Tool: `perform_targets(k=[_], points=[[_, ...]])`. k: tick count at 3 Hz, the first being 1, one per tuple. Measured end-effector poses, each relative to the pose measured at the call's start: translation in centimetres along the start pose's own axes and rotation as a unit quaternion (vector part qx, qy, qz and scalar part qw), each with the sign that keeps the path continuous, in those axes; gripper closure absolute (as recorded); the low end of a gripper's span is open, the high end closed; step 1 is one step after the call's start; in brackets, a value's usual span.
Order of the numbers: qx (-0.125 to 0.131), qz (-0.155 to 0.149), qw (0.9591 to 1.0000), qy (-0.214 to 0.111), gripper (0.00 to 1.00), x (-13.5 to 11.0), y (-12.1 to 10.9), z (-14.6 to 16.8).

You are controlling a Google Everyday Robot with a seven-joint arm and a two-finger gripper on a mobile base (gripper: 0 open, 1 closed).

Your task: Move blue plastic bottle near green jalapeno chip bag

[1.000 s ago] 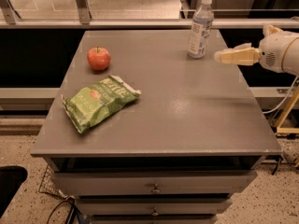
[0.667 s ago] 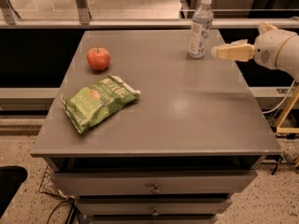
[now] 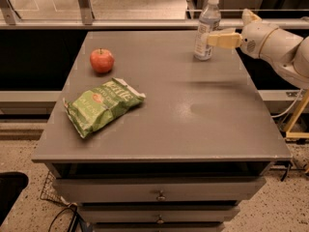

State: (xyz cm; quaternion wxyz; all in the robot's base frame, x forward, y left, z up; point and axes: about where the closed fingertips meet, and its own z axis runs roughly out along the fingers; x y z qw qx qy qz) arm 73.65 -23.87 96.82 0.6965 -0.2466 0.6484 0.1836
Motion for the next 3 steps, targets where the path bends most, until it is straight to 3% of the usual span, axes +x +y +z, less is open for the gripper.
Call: perform_targets(k=[1,3], points=[[-0.026,0.008,0.9996,-0.009,0.0,-0.1,0.8,1.6],[-0.049,0.017,0.9982,0.029,0.0,1.5,2.9,6.1]])
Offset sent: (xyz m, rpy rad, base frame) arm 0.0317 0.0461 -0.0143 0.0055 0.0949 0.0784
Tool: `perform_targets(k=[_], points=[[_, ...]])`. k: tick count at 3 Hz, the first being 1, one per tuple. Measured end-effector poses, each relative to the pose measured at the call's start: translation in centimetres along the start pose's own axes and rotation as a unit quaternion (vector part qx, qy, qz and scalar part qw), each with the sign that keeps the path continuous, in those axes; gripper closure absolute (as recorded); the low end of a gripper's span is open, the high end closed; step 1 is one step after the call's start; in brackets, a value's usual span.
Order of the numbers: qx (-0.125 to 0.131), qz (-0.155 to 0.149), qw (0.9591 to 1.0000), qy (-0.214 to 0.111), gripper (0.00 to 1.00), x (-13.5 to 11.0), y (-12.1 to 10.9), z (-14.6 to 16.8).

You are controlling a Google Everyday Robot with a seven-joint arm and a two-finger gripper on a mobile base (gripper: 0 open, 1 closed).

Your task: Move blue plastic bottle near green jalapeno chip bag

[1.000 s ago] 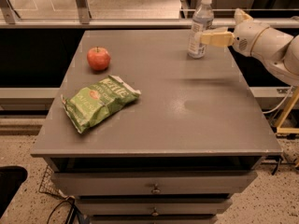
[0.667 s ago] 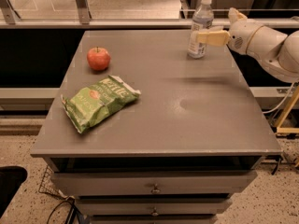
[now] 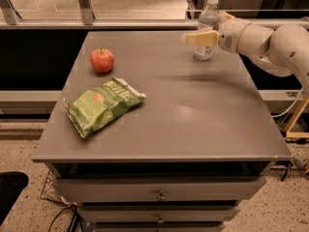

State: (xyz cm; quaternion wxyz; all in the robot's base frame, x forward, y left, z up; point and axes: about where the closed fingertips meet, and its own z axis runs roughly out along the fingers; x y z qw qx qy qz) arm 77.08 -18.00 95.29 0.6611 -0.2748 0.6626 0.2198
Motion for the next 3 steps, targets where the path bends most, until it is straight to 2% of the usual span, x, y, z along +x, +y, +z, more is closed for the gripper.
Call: perform_targets(k=[2,3], points=[[0.007,-0.015,0.9996,0.024,0.0,1.4,0.9,3.1],[0.005,-0.015,0.9996,0.024,0.16,1.4,1.1,3.3]])
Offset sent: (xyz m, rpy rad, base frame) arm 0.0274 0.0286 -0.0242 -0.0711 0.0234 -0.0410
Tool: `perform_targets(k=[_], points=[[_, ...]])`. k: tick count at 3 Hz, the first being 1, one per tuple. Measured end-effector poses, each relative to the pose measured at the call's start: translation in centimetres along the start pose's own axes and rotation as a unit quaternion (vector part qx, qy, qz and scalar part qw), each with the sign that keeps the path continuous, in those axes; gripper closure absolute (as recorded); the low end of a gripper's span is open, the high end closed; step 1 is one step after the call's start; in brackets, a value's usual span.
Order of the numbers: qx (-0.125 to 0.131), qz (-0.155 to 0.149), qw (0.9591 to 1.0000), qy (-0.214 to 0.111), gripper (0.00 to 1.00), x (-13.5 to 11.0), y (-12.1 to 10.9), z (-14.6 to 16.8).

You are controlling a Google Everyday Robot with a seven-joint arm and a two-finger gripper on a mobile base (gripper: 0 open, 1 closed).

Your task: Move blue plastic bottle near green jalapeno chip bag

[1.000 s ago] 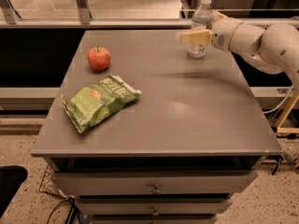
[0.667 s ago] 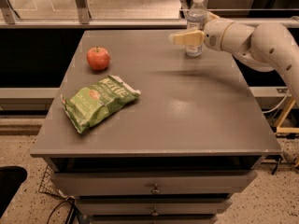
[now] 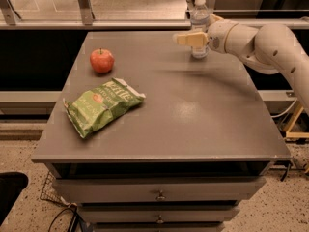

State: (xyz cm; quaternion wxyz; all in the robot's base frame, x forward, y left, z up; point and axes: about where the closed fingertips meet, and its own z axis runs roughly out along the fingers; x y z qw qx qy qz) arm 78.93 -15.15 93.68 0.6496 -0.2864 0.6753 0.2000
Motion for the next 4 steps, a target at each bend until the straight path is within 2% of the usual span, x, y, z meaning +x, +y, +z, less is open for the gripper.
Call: perform_targets(k=[3,4], points=[[-0.006,0.001,1.0,0.0,0.85,0.01,0.61,0.63],[-0.008,0.001,1.0,-0.001,0.86,0.02,0.85,0.88]])
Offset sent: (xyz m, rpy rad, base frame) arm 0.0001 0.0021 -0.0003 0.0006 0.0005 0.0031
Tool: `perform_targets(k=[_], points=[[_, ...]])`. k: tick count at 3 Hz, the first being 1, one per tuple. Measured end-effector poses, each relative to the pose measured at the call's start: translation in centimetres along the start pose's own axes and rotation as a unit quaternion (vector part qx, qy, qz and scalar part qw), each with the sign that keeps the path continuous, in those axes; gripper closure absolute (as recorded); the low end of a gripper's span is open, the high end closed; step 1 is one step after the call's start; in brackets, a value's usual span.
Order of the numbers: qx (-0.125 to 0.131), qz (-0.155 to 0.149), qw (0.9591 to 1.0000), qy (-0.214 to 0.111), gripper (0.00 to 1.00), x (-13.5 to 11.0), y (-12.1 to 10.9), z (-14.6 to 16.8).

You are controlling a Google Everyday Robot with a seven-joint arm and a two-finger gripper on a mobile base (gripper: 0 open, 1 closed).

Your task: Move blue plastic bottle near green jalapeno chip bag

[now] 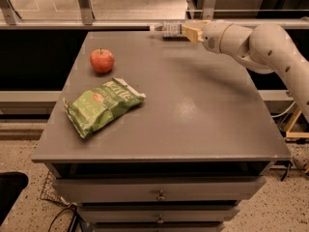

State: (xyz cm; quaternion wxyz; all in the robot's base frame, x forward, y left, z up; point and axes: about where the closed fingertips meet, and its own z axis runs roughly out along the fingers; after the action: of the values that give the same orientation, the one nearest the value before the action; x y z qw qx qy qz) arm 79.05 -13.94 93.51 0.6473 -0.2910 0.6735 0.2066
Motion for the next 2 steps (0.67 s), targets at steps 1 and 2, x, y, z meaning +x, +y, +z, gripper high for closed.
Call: perform_targets(k=[1,2], points=[[-0.002,0.0,1.0,0.0,0.65,0.01,0.2,0.21],[-0.004,0.001,1.0,0.0,0.4,0.01,0.42,0.45]])
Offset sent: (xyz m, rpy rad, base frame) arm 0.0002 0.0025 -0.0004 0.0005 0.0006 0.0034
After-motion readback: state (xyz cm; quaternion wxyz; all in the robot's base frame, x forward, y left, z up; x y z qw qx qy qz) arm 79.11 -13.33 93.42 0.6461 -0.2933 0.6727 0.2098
